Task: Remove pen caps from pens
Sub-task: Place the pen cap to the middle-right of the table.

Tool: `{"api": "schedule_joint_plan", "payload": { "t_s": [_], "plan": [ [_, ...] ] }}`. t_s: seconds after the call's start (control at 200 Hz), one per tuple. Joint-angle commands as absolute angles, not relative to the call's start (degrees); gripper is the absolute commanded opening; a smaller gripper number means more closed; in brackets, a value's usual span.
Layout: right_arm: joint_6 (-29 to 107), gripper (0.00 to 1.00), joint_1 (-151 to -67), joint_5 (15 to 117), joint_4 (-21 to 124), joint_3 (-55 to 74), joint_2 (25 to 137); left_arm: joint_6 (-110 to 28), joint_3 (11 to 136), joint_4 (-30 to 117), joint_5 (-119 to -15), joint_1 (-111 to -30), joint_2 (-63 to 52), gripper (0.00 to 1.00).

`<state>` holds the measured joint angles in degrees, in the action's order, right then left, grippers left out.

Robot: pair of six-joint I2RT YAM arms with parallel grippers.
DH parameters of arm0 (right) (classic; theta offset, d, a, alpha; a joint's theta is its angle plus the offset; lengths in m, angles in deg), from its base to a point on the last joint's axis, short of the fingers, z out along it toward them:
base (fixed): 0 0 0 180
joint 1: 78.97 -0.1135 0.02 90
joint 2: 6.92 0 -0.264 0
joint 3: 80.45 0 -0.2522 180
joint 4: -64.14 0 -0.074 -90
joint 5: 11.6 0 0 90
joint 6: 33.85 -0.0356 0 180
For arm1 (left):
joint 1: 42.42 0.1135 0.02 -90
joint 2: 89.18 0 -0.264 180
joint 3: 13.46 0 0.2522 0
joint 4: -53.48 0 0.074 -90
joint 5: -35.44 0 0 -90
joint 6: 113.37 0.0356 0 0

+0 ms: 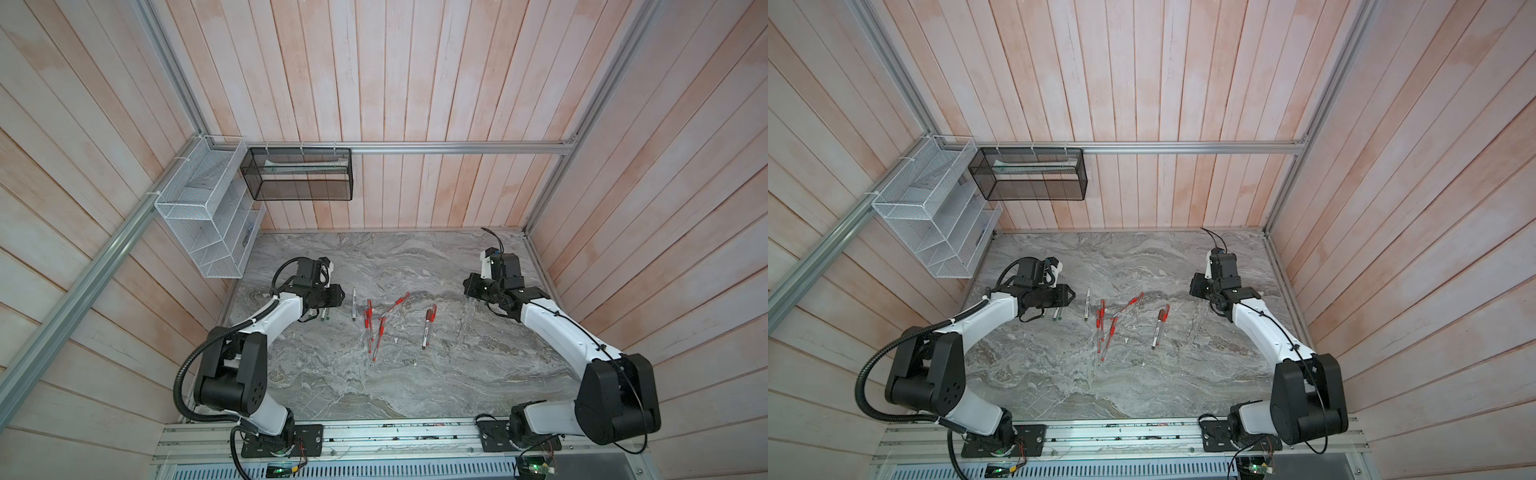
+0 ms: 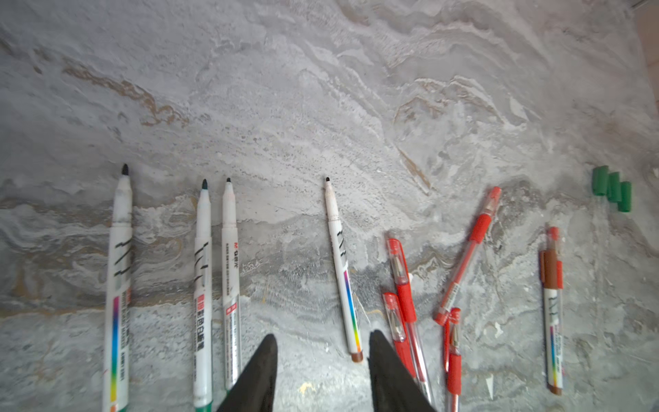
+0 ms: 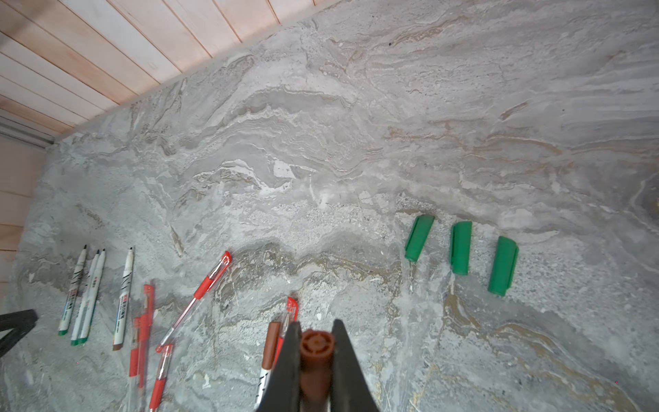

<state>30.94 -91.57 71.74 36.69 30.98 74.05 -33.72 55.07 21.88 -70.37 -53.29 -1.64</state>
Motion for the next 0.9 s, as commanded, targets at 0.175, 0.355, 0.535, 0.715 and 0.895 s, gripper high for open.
{"api": "schedule_joint_plan", "payload": {
  "t_s": [0.175,0.355,0.535,0.715,0.895],
  "plan": [
    [33.7,0.0,-90.8,73.6,33.9,24.1,87.2,-22.9,45.0,30.8,-73.1,-50.5,-16.5,0.69],
    [34.3,0.0,-89.7,73.4,31.4,17.3,96.7,-24.4,42.7,31.5,-78.4,-41.7,-20.7,0.86],
    [33.8,0.0,-88.8,74.8,31.0,13.2,102.4,-24.5,42.2,31.7,-80.7,-36.6,-22.4,0.95],
    [34.4,0.02,-88.5,75.4,28.9,9.0,107.6,-23.4,41.6,32.7,-80.6,-36.0,-22.8,1.0],
    [34.2,0.07,-88.4,76.8,29.2,9.5,108.2,-23.7,42.0,32.7,-81.4,-35.9,-22.4,1.0]
  ]
}}
